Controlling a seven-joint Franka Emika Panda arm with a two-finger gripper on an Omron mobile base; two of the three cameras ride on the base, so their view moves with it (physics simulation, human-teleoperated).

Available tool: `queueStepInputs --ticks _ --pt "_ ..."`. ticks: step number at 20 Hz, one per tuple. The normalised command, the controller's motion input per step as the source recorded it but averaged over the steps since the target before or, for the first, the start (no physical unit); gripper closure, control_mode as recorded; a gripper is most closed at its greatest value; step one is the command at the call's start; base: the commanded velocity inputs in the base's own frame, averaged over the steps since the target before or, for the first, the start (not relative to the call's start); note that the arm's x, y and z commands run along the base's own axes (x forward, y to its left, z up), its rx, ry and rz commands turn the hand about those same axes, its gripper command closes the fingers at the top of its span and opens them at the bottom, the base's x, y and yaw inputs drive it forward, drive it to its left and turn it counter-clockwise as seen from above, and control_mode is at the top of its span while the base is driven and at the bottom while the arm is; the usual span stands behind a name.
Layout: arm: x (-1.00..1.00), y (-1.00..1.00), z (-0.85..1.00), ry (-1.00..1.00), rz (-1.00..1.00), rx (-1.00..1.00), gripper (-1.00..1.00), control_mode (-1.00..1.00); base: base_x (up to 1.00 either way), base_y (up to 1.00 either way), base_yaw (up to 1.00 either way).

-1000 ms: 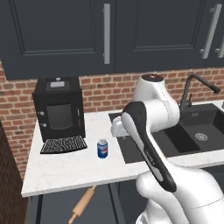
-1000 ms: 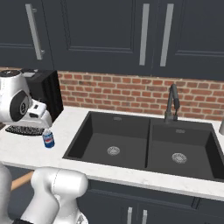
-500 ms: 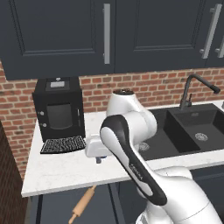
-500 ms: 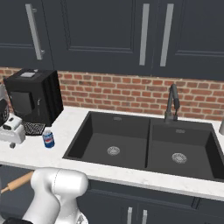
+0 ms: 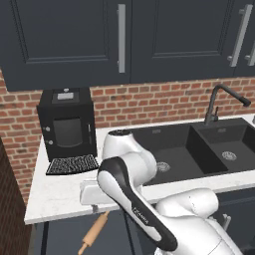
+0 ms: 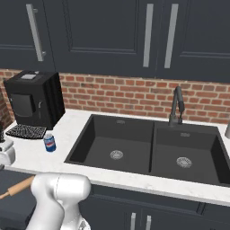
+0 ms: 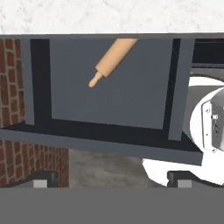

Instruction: Pick the rolling pin from the drawer and place it on the counter.

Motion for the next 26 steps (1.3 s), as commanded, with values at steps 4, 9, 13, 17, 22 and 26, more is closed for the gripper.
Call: queueStepInputs --ticks 4,9,13,17,22,26 --pt "0.0 0.5 -0.83 -0.02 0.0 -0.01 -1.0 -1.0 0.0 0.0 0.0" --pt "0.0 0.16 -0.78 -0.03 0.0 0.0 -1.0 -1.0 0.0 0.0 0.0" --pt "-0.01 0.1 -0.8 -0.01 0.0 0.0 -1.0 -1.0 0.0 0.0 0.0" --pt "-0.08 0.21 -0.45 0.01 0.0 0.0 -1.0 -1.0 0.0 0.0 0.0" --pt "-0.13 0.15 -0.34 0.04 0.0 0.0 -1.0 -1.0 0.0 0.0 0.0" --pt "-0.22 0.1 -0.34 0.0 0.0 0.0 -1.0 -1.0 0.0 0.0 0.0"
